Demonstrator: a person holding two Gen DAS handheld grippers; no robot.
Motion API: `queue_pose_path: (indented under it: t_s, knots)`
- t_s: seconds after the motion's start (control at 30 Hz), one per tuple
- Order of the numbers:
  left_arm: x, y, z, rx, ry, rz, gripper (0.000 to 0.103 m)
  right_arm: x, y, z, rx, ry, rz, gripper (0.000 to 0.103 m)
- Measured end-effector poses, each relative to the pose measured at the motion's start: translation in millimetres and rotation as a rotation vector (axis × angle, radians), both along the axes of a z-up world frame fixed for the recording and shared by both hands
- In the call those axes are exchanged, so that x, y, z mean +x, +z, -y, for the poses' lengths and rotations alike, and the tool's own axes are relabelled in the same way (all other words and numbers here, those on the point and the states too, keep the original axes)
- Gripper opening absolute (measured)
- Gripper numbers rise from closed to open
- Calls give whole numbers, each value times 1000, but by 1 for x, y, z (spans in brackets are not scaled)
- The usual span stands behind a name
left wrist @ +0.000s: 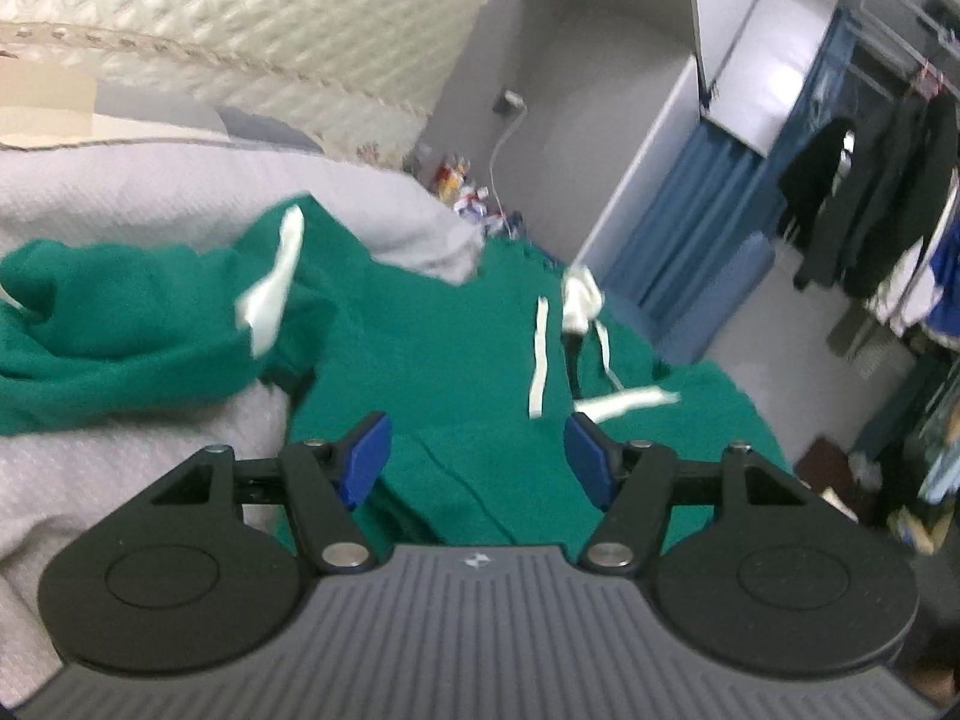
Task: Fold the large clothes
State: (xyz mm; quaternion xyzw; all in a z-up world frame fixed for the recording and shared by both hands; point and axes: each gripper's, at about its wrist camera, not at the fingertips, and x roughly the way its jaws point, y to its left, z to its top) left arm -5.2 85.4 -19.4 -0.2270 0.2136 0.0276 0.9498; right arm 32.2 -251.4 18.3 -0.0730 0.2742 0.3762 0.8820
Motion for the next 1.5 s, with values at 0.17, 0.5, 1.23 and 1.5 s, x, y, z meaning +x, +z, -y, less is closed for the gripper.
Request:
queue_pose_path:
  t_s: [0.17, 0.5, 1.23, 1.5]
  knots:
    - [12, -8, 15, 67, -38, -47, 62, 28, -13, 2, 37, -113, -32, 69]
    - [53, -51, 22, 163, -56, -299, 54, 74, -74, -2, -34, -227, -192, 58]
    - [12, -15, 9, 195, 74, -148, 57, 22, -12, 12, 12, -263, -169, 60]
    - [32, -3, -22, 272, 169, -254, 60, -14, 6, 23, 62, -244, -163, 60]
